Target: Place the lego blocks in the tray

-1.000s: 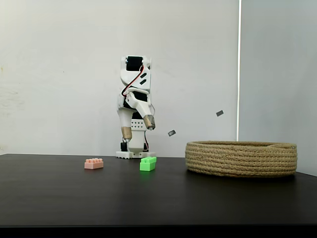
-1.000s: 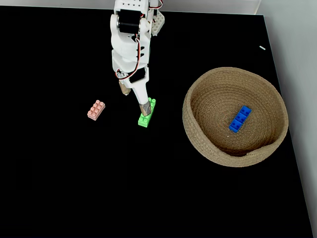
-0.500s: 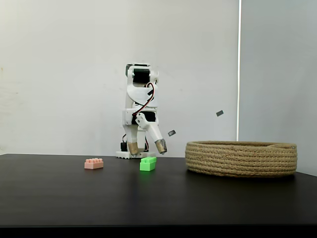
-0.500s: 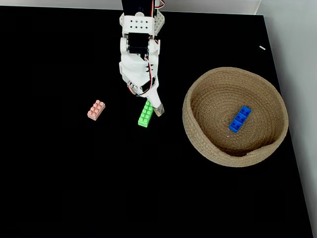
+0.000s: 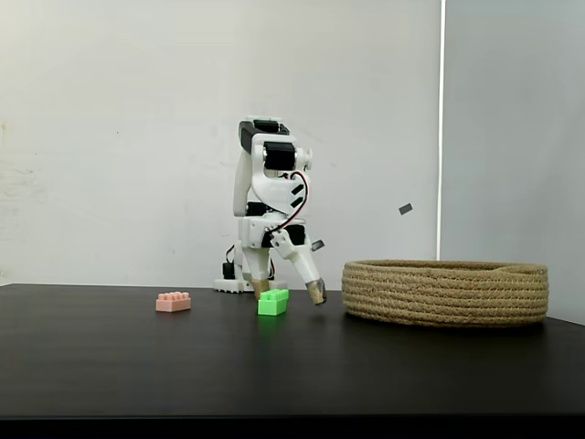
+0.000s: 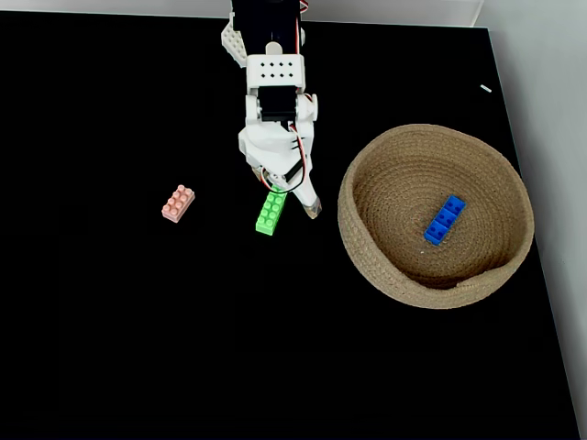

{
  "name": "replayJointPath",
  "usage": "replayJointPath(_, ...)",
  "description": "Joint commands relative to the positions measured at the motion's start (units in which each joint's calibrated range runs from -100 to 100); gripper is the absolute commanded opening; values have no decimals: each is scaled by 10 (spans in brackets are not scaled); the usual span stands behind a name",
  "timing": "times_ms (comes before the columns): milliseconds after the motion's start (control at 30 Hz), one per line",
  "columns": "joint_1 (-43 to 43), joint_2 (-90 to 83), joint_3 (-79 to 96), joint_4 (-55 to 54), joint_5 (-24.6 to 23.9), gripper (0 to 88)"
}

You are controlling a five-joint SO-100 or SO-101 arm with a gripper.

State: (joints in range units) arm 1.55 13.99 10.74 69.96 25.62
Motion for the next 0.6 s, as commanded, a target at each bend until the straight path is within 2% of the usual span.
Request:
replayJointPath(0, -6, 18, -59, 1, -6, 341)
replayJointPath(233, -4, 71, -111, 1, -11, 323)
replayJointPath(400, -1, 78, -122, 1, -16, 272)
replayJointPath(467, 2, 75, -116, 1, -16, 226)
replayJointPath(567, 2, 68, -106, 1, -9, 74)
